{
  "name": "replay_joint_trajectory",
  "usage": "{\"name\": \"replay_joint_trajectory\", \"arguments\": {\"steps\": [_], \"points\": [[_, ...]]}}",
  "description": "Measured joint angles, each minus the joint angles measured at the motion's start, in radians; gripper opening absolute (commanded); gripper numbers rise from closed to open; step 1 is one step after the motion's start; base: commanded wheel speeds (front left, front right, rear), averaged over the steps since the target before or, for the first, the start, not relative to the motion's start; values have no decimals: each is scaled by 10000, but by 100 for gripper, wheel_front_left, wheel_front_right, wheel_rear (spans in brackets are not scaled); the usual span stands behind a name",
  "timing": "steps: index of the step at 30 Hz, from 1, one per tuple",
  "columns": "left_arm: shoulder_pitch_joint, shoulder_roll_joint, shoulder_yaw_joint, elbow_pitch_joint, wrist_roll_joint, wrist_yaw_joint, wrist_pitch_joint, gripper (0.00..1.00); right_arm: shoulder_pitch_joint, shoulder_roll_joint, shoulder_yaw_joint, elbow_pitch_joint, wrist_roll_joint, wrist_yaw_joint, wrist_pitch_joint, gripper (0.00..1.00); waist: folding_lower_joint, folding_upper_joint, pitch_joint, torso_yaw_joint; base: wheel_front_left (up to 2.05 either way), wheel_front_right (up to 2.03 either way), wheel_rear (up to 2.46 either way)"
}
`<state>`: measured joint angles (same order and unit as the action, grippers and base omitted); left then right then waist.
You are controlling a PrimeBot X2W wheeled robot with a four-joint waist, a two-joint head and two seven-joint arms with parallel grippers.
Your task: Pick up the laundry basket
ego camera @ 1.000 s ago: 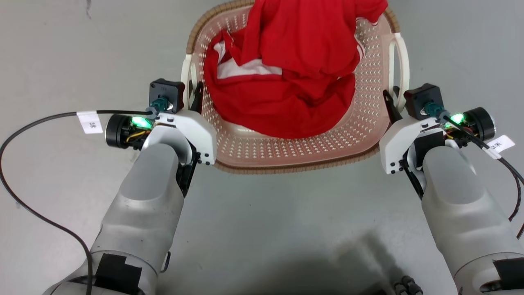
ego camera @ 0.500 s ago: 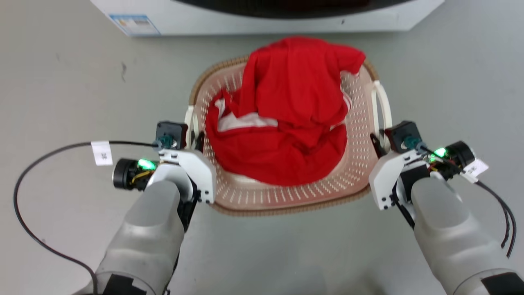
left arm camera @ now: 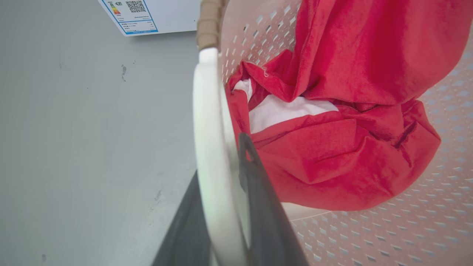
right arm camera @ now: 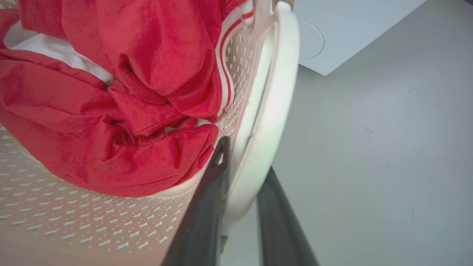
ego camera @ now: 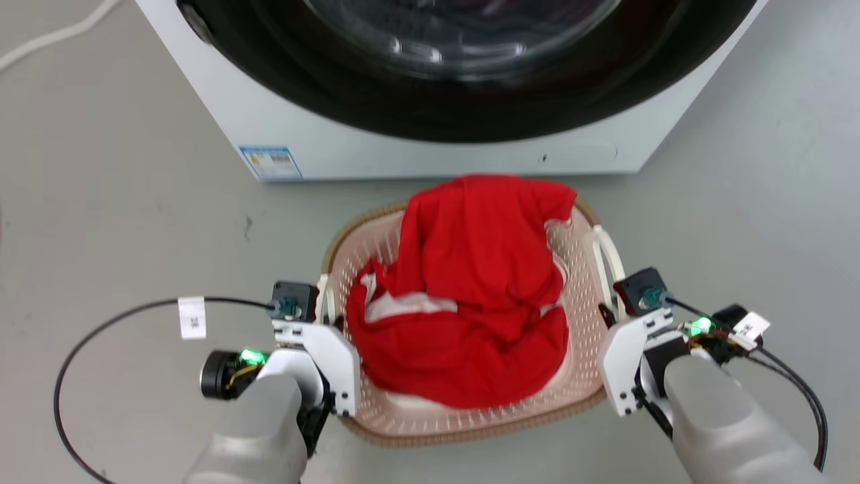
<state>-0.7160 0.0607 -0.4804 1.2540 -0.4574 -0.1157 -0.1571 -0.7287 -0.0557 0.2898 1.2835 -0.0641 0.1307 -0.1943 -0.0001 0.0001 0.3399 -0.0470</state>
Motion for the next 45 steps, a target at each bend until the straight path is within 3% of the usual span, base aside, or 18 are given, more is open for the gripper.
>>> {"name": "replay_joint_trajectory", "arguments": {"steps": [22, 45], "points": [[1673, -10, -1273, 104, -1726, 2, 1722, 0, 1608, 12, 1862, -38, 2263, 0, 2305, 0, 0, 0, -3293, 263, 0, 0, 0], [1690, 13, -1814, 343, -2240, 59, 2056, 0, 1643, -35, 3191, -134, 3741, -17, 3093, 0, 1, 0, -3865, 459, 0, 0, 0]]}}
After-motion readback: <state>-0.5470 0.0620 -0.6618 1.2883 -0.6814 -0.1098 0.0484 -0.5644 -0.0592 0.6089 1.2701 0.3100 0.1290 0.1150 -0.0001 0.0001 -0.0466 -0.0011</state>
